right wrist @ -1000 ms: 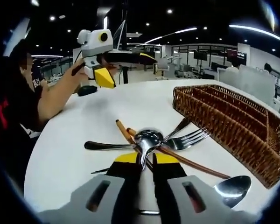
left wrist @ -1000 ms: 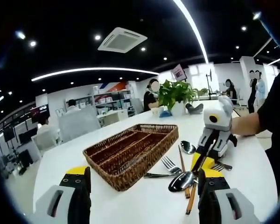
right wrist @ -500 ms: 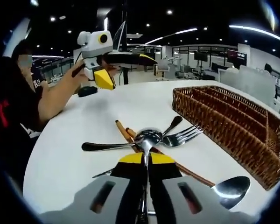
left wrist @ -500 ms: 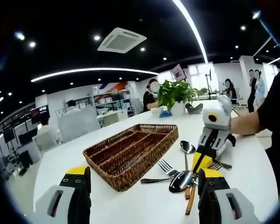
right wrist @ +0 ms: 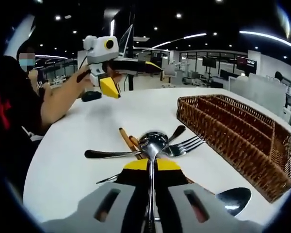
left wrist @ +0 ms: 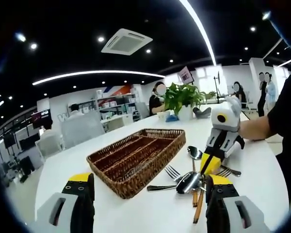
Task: Arrange the knives, forks, and spoons in their matching storage slots by inserting each utensil handle-first until every utensil is classified and aligned in the correct compartment
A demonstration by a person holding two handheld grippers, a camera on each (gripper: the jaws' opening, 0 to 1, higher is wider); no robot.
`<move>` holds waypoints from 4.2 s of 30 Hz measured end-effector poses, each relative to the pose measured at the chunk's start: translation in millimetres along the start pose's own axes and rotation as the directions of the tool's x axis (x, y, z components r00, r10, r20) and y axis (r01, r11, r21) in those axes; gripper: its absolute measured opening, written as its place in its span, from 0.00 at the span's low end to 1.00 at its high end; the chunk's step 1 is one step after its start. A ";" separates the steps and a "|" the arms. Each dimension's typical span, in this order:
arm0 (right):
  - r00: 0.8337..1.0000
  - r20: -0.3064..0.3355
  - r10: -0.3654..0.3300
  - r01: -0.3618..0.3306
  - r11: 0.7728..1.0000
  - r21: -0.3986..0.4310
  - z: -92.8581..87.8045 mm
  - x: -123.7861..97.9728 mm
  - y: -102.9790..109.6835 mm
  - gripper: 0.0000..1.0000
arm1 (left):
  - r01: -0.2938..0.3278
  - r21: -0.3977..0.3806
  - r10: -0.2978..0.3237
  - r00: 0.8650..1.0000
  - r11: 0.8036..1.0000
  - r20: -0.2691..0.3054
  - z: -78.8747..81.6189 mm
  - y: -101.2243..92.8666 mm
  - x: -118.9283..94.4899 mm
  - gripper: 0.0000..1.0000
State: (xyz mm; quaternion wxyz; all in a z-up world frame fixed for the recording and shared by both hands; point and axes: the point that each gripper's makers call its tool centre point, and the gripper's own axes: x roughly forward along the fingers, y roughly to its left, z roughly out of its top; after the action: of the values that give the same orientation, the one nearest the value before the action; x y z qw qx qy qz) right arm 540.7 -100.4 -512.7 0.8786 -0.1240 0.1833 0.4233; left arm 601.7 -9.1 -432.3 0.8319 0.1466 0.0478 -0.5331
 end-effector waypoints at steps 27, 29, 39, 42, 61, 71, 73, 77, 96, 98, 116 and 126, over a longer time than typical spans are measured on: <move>1.000 0.021 -0.015 0.018 0.984 -0.175 14.8 -23.9 -4.8 0.00 | 0.055 -0.017 -0.056 0.998 0.998 -0.028 -9.2 -13.3 10.2 1.00; 1.000 0.016 -0.003 0.006 0.985 -0.171 13.8 -25.3 -4.3 0.00 | 0.055 -0.021 -0.055 0.998 0.998 -0.026 -9.0 -12.6 9.2 1.00; 1.000 -0.004 0.021 -0.021 0.976 -0.216 16.8 -32.2 0.4 0.00 | 0.041 -0.024 -0.041 0.999 0.999 -0.019 -8.2 -7.9 5.9 1.00; 1.000 -0.002 0.016 -0.016 0.978 -0.208 21.1 -36.7 -3.3 0.00 | 0.045 -0.024 -0.045 0.999 0.999 -0.014 -7.6 -8.7 5.8 1.00; 0.994 0.015 0.112 -0.106 0.967 -0.230 22.7 -28.8 22.9 0.00 | 0.368 0.037 -0.366 0.930 0.929 -0.038 -11.2 -99.4 33.3 0.70; 0.985 0.027 0.172 -0.161 0.956 -0.244 24.6 -27.7 38.1 0.00 | 0.446 0.073 -0.443 0.895 0.892 -0.046 -12.5 -123.1 40.6 0.47; 0.985 0.027 0.173 -0.161 0.956 -0.246 24.6 -27.7 38.0 0.00 | 0.449 0.073 -0.447 0.893 0.890 -0.043 -11.8 -123.3 40.1 0.38; 0.984 0.030 0.178 -0.165 0.955 -0.246 24.8 -28.3 38.9 0.00 | 0.458 0.068 -0.457 0.889 0.886 -0.032 -9.9 -124.5 38.7 0.38; 0.973 0.067 0.222 -0.201 0.951 -0.235 28.0 -29.8 45.6 0.01 | 0.501 0.085 -0.499 0.866 0.862 -0.043 -13.7 -133.2 32.6 0.36; 0.974 0.071 0.217 -0.195 0.952 -0.236 28.1 -29.5 44.6 0.02 | 0.497 0.097 -0.495 0.868 0.862 -0.046 -13.6 -133.0 32.9 0.36; 0.980 0.039 0.195 -0.178 0.948 -0.264 14.5 -25.0 39.1 0.04 | 0.511 0.077 -0.506 0.860 0.856 -0.069 -18.2 -134.5 33.1 0.34; 0.979 0.018 0.201 -0.181 0.914 -0.363 11.7 -24.5 43.1 0.01 | 0.517 0.069 -0.514 0.856 0.853 -0.063 -18.8 -134.5 31.4 0.34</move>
State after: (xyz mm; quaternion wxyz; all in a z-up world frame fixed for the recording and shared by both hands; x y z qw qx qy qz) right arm 495.2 -86.8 -494.5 0.8004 -0.2521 0.0898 0.5365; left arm 495.4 -83.3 -483.6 0.6506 0.1741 0.0806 -0.7348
